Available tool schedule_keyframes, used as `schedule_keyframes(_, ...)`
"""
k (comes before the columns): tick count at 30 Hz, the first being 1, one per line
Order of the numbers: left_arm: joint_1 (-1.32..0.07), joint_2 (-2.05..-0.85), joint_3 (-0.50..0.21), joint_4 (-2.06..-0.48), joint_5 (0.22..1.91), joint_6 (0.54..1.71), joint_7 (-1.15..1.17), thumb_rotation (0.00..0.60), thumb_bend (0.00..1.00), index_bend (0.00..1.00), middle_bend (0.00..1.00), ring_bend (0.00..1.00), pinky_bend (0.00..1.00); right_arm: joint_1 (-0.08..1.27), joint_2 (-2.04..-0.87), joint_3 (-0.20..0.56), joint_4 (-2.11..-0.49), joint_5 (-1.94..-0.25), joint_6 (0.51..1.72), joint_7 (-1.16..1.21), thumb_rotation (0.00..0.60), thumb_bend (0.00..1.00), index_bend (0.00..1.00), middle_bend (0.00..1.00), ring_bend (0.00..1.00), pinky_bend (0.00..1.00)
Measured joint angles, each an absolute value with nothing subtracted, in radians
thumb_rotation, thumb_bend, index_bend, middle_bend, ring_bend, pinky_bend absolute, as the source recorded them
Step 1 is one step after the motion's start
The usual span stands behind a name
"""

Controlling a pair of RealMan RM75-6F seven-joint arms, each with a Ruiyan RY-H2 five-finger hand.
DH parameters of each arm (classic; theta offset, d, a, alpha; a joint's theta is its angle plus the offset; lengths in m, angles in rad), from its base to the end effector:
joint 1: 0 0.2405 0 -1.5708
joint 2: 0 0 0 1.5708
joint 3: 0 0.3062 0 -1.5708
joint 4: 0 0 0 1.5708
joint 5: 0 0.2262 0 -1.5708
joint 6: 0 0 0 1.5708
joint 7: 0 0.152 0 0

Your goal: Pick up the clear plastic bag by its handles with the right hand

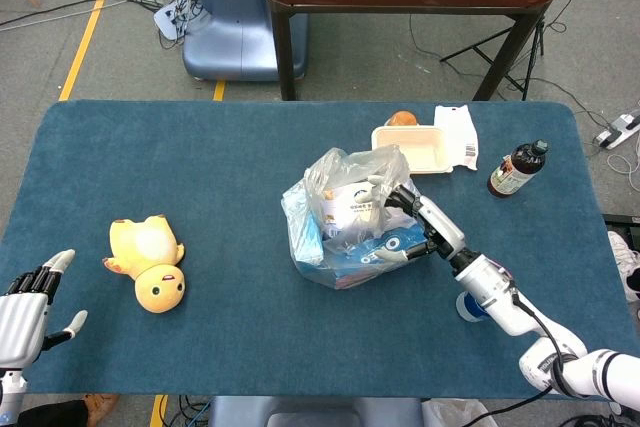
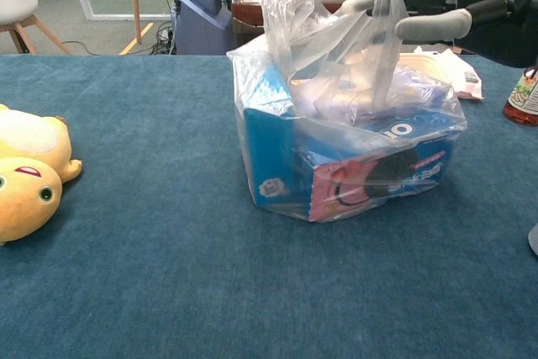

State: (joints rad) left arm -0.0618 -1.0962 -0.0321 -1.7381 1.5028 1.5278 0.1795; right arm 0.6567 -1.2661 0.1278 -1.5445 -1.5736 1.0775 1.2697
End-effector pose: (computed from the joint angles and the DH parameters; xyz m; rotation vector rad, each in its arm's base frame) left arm -0.3398 0.1802 0.1661 -1.3924 -0.8423 -0.8472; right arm -0.1989 -0.3690 0.0688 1.4050 -2.0845 1.7653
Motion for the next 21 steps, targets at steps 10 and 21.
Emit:
schedule_keyframes(10,-0.062,-1.088,-0.035,-1.747,1.505,1.529,0.179,0.6,0.21,0.1,0.16,0.21,0.22,0.661,-1.235,0.135,-1.563,-1.568,1.069,1.634,0.6,0.14,0.37,0.42,0.26,0.25)
schedule_keyframes(21,-0.062,-1.084,-0.036,-1.752,1.505,1.528,0.184,0.6,0.21,0.1,0.16,0.21,0.22,0.71,-1.152,0.069,-1.539,-1.657,1.015,2.042,0.559,0.11,0.37,0.35,0.26,0.31)
